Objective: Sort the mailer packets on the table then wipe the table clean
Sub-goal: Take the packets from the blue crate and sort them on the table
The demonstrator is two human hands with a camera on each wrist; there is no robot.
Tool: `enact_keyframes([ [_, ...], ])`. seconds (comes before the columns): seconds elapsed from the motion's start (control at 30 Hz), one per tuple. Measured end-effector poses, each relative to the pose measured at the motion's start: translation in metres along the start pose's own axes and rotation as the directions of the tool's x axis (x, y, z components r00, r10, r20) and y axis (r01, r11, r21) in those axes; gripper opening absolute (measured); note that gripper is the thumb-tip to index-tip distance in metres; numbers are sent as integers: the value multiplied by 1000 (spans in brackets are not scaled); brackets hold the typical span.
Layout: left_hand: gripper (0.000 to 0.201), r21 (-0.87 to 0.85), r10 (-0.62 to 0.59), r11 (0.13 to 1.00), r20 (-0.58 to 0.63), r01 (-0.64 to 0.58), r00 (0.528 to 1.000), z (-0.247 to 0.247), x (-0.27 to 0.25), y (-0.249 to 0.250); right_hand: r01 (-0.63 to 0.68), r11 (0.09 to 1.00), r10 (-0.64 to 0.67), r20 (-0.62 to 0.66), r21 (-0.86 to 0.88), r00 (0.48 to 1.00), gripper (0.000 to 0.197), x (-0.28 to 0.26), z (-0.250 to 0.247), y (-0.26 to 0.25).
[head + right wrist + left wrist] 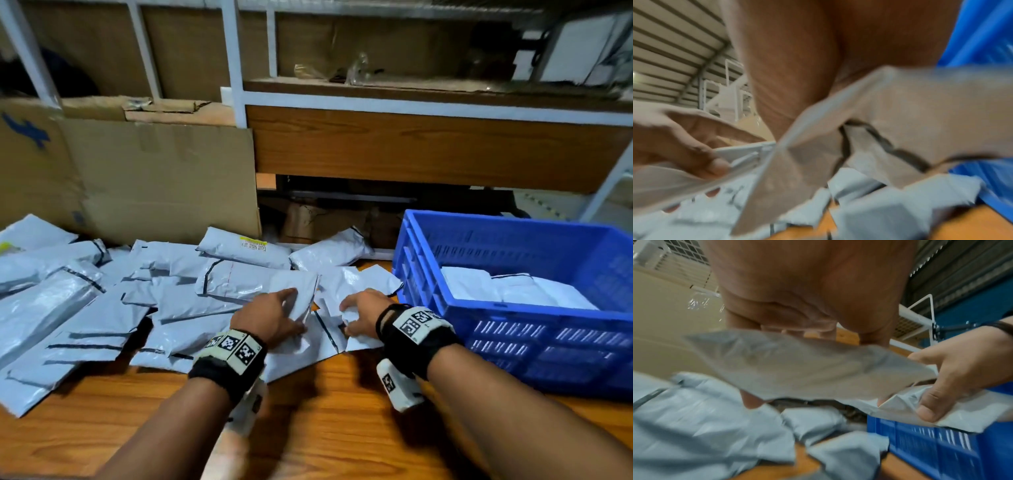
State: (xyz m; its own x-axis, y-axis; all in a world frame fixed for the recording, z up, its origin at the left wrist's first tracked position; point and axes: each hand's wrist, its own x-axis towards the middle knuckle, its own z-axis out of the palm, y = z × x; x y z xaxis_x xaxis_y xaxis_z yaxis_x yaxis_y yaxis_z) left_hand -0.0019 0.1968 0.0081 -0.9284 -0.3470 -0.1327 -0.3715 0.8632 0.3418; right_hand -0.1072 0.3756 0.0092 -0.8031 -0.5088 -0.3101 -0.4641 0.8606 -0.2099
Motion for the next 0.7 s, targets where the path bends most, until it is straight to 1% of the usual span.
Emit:
enact_keyframes([
  [0.07,62,-38,16,999,-58,-19,998,-26,6,19,51,998,-52,-30,-42,998,53,-11,-36,-7],
  [0.1,60,-56,28,998,-90,-33,996,-39,11,29,74,995,-78,-55,-74,995,52,-17,-56,-9],
  [0.13,62,-74,45,996,-118,-54,992,-51,16,39,89,991,-98,-88,-105,991,51,-22,-76,-10],
  [0.2,71,-102,78,990,-167,-96,983,-71,26,62,101,986,-121,-164,-130,979,49,-34,-116,-5],
  [0.3,77,-134,132,977,-217,-164,967,-89,35,100,85,981,-124,-228,-174,966,50,-49,-166,20],
  [0.37,78,-124,169,971,-243,-203,955,-92,36,129,67,984,-104,-227,-165,968,49,-57,-190,47],
  [0.47,77,-71,229,965,-253,-254,940,-84,38,180,22,986,-56,-202,-168,978,47,-64,-210,98],
  [0.57,77,-52,300,947,-216,-317,929,-72,45,237,-44,983,15,-158,-179,987,45,-70,-217,154],
  [0.7,77,-11,356,932,-154,-362,922,-53,53,318,-117,970,100,-86,-215,991,45,-79,-224,234],
])
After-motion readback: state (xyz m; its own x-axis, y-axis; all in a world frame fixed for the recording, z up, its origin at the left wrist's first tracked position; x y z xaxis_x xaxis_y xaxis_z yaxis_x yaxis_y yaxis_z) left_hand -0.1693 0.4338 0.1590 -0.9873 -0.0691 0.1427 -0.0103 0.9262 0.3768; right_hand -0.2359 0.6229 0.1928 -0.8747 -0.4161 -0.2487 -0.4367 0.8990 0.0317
